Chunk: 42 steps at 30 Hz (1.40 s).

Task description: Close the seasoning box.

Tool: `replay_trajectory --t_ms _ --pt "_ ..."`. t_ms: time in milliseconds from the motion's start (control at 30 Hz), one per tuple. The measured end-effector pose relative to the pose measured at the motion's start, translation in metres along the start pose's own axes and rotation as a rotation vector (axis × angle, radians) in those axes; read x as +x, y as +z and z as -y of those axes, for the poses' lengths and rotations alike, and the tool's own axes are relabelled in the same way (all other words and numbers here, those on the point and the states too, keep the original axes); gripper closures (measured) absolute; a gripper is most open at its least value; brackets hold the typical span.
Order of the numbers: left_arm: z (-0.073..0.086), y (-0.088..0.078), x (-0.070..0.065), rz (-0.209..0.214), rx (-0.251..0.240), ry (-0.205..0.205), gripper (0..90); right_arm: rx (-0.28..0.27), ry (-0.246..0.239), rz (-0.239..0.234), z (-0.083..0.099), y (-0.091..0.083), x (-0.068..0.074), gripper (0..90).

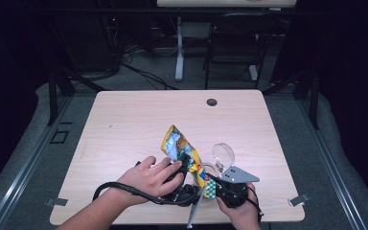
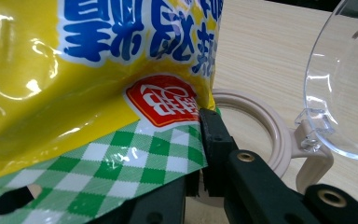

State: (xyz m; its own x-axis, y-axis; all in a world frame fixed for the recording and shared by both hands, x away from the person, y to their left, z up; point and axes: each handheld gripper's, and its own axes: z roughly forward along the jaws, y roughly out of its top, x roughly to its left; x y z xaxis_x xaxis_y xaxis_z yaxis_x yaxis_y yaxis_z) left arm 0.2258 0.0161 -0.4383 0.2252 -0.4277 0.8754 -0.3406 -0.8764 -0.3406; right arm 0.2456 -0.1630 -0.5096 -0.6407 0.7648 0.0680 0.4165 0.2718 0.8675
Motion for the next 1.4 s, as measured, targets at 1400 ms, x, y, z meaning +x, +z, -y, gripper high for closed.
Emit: replay_trajectory --t_ms 1400 --pt "-0.0047 -0.0007 0.0034 -0.016 -0.013 0.022 84.9 -0.007 0.005 0.010 0.0025 -0.0035 0.0013 87.7"
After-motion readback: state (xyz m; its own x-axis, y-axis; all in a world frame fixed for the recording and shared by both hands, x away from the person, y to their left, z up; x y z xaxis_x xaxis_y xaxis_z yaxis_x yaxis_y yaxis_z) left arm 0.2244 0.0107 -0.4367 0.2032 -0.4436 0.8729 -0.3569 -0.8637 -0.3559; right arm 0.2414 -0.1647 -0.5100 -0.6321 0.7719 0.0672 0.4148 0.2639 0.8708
